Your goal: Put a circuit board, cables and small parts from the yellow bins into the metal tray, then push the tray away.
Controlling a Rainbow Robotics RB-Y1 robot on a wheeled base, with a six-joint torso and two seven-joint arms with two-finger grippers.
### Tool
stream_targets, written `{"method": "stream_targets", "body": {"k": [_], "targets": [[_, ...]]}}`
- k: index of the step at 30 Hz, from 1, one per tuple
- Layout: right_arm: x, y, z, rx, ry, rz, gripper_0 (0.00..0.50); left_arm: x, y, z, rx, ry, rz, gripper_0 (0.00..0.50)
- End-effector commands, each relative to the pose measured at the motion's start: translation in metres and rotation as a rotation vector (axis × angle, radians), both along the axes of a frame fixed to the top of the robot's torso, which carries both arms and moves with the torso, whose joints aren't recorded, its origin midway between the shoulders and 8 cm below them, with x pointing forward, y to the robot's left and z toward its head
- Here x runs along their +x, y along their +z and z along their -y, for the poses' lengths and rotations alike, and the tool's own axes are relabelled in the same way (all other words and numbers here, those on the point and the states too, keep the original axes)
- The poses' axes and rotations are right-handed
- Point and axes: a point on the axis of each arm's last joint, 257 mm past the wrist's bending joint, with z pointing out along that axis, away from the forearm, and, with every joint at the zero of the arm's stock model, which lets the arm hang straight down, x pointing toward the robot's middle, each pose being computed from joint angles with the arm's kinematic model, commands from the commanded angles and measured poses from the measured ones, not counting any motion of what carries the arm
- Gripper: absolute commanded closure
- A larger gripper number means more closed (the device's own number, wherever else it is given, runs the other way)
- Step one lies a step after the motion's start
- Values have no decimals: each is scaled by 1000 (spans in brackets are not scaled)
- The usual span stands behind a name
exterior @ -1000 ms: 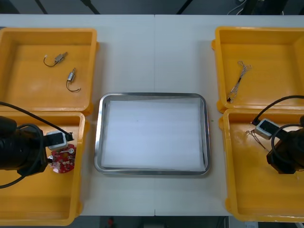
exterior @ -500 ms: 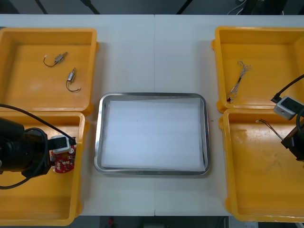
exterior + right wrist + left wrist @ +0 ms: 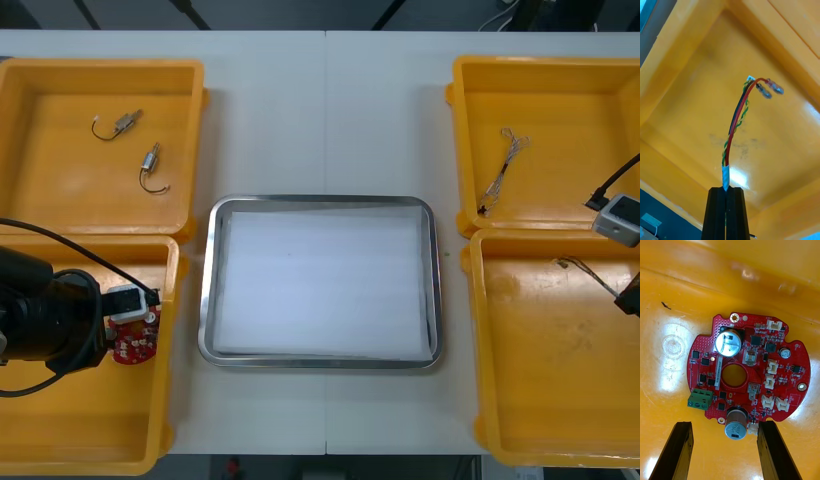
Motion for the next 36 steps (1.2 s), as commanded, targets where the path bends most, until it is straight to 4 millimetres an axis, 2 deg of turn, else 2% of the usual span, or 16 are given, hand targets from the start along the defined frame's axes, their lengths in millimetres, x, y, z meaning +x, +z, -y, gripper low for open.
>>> {"method": "stream_targets", "body": {"k": [1, 20, 31, 36], "targets": [[12, 28, -12, 16, -8, 59, 500, 4, 7, -12, 64, -62, 13, 0], [32, 41, -33, 8, -16, 67, 500, 4, 1, -7, 36, -48, 12, 0], [38, 39, -50, 31, -8, 61, 500, 4, -7, -7, 23, -45, 14, 0], [39, 39, -50, 31, -14, 64, 500, 4, -7, -7, 23, -44, 16, 12]]}}
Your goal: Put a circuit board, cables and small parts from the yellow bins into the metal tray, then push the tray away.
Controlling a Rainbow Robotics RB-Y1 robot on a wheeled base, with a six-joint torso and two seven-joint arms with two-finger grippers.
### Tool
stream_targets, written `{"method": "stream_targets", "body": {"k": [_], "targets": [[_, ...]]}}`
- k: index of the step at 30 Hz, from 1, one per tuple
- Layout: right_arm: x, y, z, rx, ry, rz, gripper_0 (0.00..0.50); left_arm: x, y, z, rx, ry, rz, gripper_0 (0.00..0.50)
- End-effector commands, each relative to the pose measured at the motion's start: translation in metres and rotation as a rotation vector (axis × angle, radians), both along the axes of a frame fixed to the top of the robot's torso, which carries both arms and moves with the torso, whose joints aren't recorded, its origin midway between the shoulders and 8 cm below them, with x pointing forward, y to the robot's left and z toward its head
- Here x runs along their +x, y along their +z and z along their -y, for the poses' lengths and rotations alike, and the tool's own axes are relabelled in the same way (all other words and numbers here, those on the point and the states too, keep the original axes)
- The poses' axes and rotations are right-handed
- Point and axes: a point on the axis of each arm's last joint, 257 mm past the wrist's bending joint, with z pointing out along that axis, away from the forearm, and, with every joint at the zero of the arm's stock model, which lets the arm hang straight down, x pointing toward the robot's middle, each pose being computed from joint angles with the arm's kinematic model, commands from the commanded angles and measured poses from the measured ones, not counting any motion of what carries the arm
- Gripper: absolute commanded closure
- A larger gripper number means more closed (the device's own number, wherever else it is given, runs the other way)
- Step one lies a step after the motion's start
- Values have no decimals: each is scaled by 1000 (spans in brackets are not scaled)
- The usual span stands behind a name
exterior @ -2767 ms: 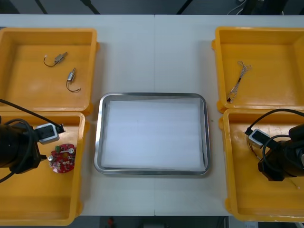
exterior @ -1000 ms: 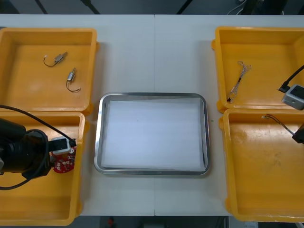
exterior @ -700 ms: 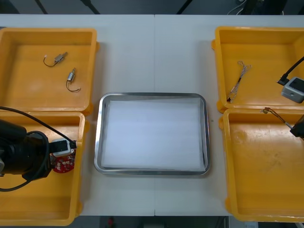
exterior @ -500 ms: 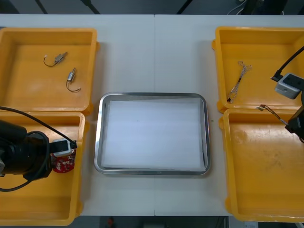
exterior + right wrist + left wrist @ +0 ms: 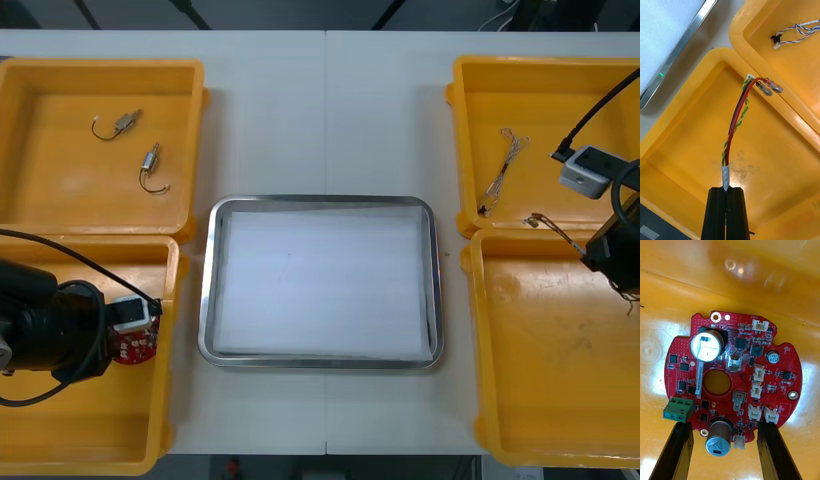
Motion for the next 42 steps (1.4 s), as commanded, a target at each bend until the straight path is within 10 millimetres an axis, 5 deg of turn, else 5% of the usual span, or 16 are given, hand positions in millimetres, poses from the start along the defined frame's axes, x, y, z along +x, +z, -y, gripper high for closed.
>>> {"method": "stream_targets", "body": {"k": [1, 9, 14, 25, 42], "targets": [[5, 6, -8, 12, -11, 16, 500, 10, 11, -9, 47, -42, 32, 33], [4, 6, -9, 20, -15, 12, 500, 11, 11, -8, 50, -48, 36, 247], [4, 6, -11, 26, -17, 10, 500, 13, 13, -9, 51, -46, 42, 497], [3, 5, -12, 30, -13, 8, 500, 19, 19, -10, 53, -40, 54, 500], [3, 5, -12, 30, -13, 8, 500, 25, 64, -25, 35, 51, 18, 500]]}}
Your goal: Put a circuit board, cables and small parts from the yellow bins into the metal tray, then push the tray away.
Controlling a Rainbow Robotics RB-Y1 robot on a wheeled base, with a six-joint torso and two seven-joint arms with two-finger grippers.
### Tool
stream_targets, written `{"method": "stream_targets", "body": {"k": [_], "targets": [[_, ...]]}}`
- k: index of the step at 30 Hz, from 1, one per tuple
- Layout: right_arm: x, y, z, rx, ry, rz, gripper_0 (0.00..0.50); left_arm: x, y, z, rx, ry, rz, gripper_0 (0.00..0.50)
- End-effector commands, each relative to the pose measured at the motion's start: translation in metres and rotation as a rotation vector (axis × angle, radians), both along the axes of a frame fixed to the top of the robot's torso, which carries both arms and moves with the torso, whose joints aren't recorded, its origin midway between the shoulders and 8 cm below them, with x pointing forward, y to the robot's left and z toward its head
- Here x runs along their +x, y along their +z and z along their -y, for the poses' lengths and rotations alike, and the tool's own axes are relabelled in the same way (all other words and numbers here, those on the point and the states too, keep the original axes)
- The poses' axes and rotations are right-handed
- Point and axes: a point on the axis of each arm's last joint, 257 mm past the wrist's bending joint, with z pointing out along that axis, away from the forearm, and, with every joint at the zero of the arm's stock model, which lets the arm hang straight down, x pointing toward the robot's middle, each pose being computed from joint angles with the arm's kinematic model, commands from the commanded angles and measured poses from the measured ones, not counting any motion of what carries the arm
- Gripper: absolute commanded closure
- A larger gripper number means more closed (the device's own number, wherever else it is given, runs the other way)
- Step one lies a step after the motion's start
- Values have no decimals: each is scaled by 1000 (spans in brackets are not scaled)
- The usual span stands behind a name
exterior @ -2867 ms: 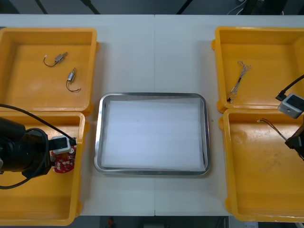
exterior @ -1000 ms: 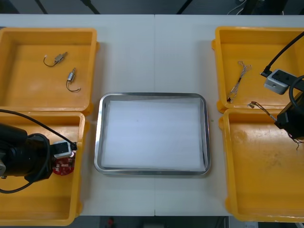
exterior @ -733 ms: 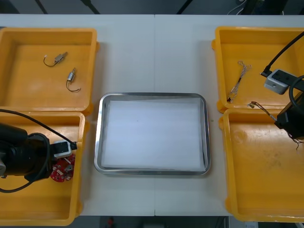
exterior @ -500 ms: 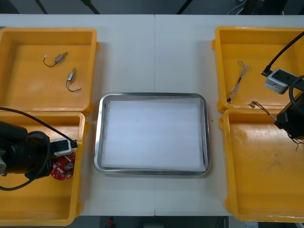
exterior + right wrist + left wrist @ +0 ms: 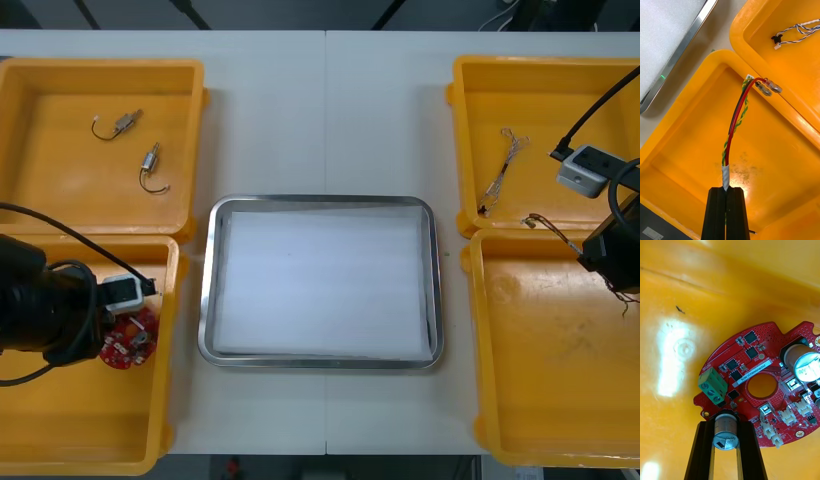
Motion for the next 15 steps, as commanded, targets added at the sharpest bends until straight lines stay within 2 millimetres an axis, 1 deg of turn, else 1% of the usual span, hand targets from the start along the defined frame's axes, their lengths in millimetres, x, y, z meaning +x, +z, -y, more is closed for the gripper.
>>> {"method": "stream_targets", "body": {"k": [1, 4, 9, 10, 15], "targets": [[3, 6, -10, 18, 3, 12, 500, 13, 42, -21, 44, 35, 19, 500], [3, 6, -10, 18, 3, 12, 500, 10, 52, -24, 36, 66, -5, 500], [3, 6, -10, 18, 3, 12, 500, 6, 78, -28, 14, 114, -41, 500], [3, 6, -10, 18, 3, 12, 500, 6, 81, -28, 10, 120, -45, 500], [3, 6, -10, 18, 3, 12, 500, -1, 105, -38, 14, 165, -77, 500]]}}
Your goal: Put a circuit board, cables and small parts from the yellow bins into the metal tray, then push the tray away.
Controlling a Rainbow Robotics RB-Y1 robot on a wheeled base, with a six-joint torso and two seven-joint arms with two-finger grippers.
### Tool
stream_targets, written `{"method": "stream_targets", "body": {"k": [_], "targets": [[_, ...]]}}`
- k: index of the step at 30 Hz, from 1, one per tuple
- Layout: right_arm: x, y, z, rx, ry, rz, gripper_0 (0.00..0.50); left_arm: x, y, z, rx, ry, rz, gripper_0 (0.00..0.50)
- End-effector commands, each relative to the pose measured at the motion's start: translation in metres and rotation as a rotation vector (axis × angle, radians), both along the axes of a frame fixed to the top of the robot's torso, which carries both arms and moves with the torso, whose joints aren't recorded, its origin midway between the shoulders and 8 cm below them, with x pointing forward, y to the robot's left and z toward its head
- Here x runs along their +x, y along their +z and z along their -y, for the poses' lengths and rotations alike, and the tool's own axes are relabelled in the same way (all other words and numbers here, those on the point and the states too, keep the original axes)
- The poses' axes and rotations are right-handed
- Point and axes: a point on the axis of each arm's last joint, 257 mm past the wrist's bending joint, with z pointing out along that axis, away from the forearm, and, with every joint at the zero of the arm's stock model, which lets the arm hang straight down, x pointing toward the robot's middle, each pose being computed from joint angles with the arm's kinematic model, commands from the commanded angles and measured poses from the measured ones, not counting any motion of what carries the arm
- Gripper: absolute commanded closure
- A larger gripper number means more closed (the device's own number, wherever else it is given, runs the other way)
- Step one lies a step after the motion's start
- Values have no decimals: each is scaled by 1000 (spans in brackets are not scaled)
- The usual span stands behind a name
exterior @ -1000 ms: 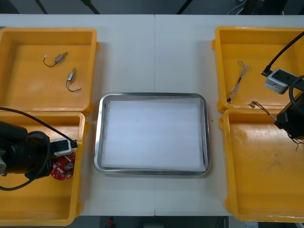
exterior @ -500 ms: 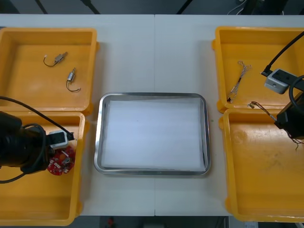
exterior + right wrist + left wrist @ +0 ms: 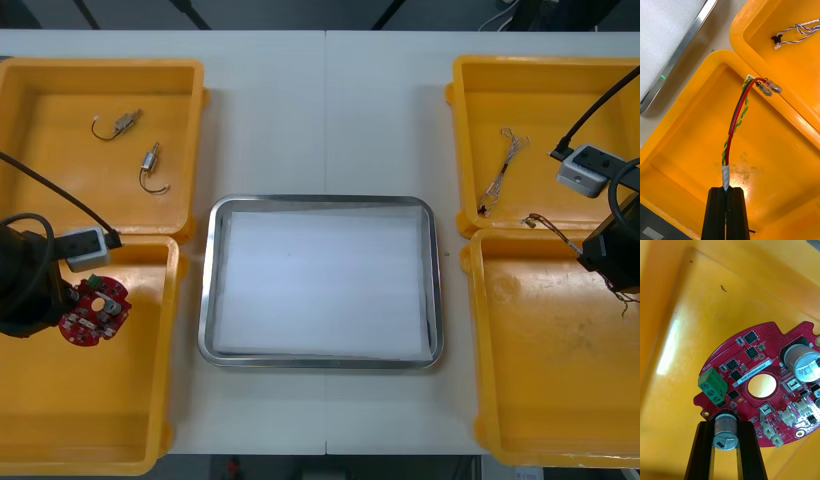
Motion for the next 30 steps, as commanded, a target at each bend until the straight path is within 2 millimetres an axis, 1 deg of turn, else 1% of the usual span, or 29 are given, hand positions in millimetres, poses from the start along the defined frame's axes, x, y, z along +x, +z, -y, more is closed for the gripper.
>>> {"method": "stream_targets", "body": {"k": [1, 4, 6, 7, 9, 11, 12, 14, 17, 19, 25, 28, 30], "targets": [[3, 6, -10, 18, 3, 12, 500, 3, 44, -17, 44, 29, 19, 500], [3, 6, -10, 18, 3, 12, 500, -2, 59, -17, 25, 50, 2, 500], [3, 6, -10, 18, 3, 12, 500, -5, 73, -14, 0, 69, -5, 500], [3, 6, -10, 18, 3, 12, 500, -6, 77, -14, -5, 73, -7, 500], [3, 6, -10, 18, 3, 12, 500, -9, 92, -12, -30, 96, -11, 500], [3, 6, -10, 18, 3, 12, 500, -14, 103, -11, -54, 135, -22, 500], [3, 6, -10, 18, 3, 12, 500, -16, 110, -8, -72, 155, -24, 500], [3, 6, -10, 18, 3, 12, 500, -20, 117, -4, -95, 185, -27, 500], [3, 6, -10, 18, 3, 12, 500, -24, 123, 5, -131, 232, -24, 500], [3, 6, -10, 18, 3, 12, 500, -22, 127, 14, -164, 267, -4, 500], [3, 6, -10, 18, 3, 12, 500, -18, 141, 30, -175, 327, 74, 500], [3, 6, -10, 18, 3, 12, 500, -21, 143, 49, -230, 376, 90, 500], [3, 6, -10, 18, 3, 12, 500, -20, 142, 56, -242, 389, 101, 500]]}}
